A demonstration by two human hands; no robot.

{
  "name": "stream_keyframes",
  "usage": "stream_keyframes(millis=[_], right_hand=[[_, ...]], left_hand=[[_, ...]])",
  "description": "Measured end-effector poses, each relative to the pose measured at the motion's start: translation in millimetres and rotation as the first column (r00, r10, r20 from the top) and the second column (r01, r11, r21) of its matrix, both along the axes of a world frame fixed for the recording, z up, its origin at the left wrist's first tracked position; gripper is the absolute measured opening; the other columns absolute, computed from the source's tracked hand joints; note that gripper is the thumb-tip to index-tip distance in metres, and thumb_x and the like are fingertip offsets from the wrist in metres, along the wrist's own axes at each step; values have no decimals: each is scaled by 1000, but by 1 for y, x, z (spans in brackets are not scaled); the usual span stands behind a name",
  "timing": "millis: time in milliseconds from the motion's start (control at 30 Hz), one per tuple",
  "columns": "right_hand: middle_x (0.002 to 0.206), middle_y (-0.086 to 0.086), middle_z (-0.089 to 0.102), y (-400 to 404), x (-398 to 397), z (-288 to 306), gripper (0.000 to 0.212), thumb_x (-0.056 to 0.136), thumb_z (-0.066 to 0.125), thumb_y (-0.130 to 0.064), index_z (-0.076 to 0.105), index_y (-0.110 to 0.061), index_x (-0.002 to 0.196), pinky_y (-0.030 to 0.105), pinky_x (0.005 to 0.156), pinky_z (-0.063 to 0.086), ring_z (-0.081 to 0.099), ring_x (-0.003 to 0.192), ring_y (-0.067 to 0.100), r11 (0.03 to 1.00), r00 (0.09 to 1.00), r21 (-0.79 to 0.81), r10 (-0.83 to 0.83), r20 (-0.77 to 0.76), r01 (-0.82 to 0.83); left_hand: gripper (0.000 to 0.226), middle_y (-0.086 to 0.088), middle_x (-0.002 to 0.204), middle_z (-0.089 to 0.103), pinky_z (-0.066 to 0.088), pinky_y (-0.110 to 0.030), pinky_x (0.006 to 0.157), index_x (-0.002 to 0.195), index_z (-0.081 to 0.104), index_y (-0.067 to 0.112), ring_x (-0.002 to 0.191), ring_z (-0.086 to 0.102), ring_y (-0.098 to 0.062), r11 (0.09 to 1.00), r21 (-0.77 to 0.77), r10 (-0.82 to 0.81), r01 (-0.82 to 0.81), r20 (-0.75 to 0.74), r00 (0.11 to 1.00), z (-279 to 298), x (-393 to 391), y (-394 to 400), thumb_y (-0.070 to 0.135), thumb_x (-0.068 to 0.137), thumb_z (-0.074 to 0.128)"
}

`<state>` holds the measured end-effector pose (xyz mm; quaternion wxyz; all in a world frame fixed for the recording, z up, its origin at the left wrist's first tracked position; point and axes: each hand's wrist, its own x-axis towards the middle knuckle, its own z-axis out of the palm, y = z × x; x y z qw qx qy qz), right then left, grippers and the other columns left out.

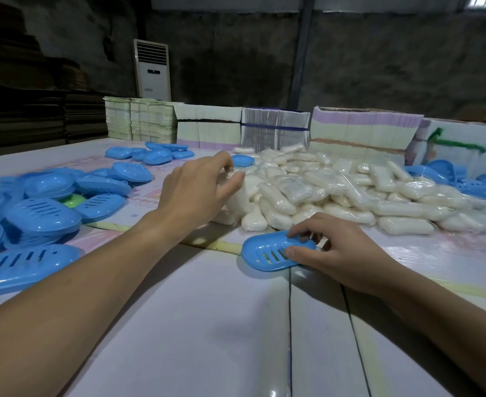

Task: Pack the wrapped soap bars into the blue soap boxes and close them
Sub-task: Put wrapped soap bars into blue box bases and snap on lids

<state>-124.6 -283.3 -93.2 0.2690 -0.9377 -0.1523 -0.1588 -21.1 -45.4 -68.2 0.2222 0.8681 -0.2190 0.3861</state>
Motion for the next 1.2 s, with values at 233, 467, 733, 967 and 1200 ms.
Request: stream_keyframes(millis=[233,467,733,967,1200], right_hand=[[95,-15,62,0,0,0,20,75,65,-56,63,-46,92,14,69,39,57,89,2,1000,1000,14,0,-12,1],[94,-14,62,-3,1,-1,22,78,69,-52,65,-43,98,20,72,43,58,87,6,997,998,66,-27,-57,31],[95,-19,59,-7,0,1,48,68,75,-52,56,-48,111,27,71,48,56,81,8,993,992,120,23,-125,-8],[106,-18,56,-9,-1,2,36,80,68,-52,58,-48,114,22,78,48,55,92,5,999,989,41,27,-144,-21],[119,-24,46,-10,-6,8,54,78,69,-55,50,-47,128,13,82,39,49,101,-8,1000,988,-15,-27,-153,25]], left_hand=[[23,7,64,58,38,-31,54,84,54,33,62,53,-10,959,-253,-161,125,-129,978,2,-4,0,54,93,51],[27,8,65,60,53,-37,58,87,45,34,56,63,-9,914,-97,-398,393,-34,917,5,-22,-1,60,94,45],[19,-2,77,68,55,-47,55,85,53,29,61,70,-18,668,-331,-744,666,-274,610,6,-33,-3,46,92,56],[25,-6,87,73,60,-32,74,87,63,9,81,73,-20,678,-251,-705,691,-490,513,14,-32,14,34,86,66],[10,-7,100,71,55,-41,86,86,70,10,91,68,-21,668,-120,-623,734,-630,464,12,-37,11,18,87,76]])
